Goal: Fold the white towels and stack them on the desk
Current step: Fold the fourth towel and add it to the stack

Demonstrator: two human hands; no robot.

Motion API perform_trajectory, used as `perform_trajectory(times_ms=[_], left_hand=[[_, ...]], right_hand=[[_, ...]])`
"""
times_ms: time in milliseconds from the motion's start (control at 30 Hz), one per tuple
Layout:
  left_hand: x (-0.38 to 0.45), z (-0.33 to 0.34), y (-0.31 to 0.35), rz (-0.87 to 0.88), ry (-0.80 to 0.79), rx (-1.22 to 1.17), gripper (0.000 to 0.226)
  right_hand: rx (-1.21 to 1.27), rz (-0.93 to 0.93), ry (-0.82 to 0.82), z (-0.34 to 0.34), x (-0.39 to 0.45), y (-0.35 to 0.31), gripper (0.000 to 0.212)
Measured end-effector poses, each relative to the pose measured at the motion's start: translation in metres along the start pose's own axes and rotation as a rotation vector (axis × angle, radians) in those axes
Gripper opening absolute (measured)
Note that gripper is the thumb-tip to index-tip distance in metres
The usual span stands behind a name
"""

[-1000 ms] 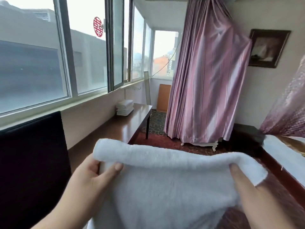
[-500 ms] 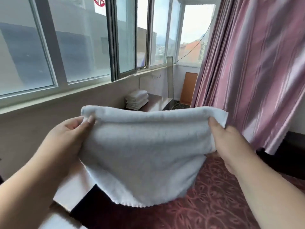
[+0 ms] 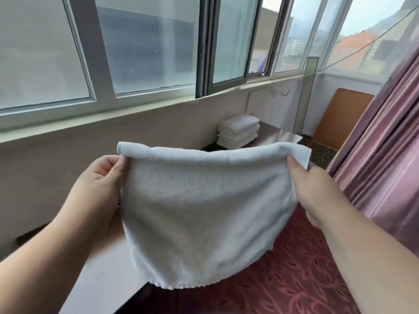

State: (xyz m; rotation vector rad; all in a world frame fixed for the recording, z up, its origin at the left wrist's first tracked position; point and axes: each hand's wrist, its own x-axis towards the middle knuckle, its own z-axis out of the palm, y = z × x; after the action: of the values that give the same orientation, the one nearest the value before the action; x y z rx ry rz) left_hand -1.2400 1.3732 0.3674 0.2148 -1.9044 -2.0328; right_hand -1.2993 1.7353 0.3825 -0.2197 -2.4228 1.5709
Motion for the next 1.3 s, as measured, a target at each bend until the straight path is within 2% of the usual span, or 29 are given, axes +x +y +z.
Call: perform_trajectory(times_ms=[100,167,300,533,633,833,900,1000,1067,1167,1300], left_hand=[[0.059,0.025,-0.028,-0.030,0.059,0.094,0.055],[0.092,0.037,-0.051,-0.074,0.120,0.157,0.055],[0.150,0.052,-0.092,-0.239,0.200,0.213,0.058],[0.216,0.062,-0.153,-0.436,0.418,0.208,0.045],[0.231,0.066,-0.174,-0.507,0.554,0.252,0.044],[0.285,0.070,-0.226,-0.638,0.754,0.307,0.038],[0.303,0.068,-0.248,-0.691,0.765,0.252,0.032],[0.328,0.057,-0.278,-0.723,0.769,0.137,0.039],[0.346,0.046,-0.295,-0.722,0.754,0.162,0.042],[0.365,0.029,-0.320,-0.776,0.718,0.240,0.050],[0.361,0.016,-0.356,-0.963,0.560,0.444,0.058]], right_hand=[[-0.044,0.060,-0.049,0.028,0.077,0.018,0.066],[-0.050,0.105,-0.119,0.049,0.121,0.030,0.063],[-0.046,0.158,-0.271,0.101,0.198,0.060,0.037],[-0.139,0.270,-0.627,0.205,0.336,0.100,0.036],[-0.199,0.293,-0.795,0.247,0.390,0.110,0.044],[-0.207,0.311,-0.949,0.355,0.457,0.117,0.043],[-0.211,0.293,-0.988,0.390,0.459,0.125,0.037],[-0.173,0.304,-1.034,0.434,0.456,0.141,0.022],[-0.080,0.369,-1.015,0.457,0.452,0.149,0.018],[-0.115,0.405,-0.978,0.476,0.446,0.166,0.032],[-0.415,0.333,-1.019,0.477,0.441,0.200,0.045]])
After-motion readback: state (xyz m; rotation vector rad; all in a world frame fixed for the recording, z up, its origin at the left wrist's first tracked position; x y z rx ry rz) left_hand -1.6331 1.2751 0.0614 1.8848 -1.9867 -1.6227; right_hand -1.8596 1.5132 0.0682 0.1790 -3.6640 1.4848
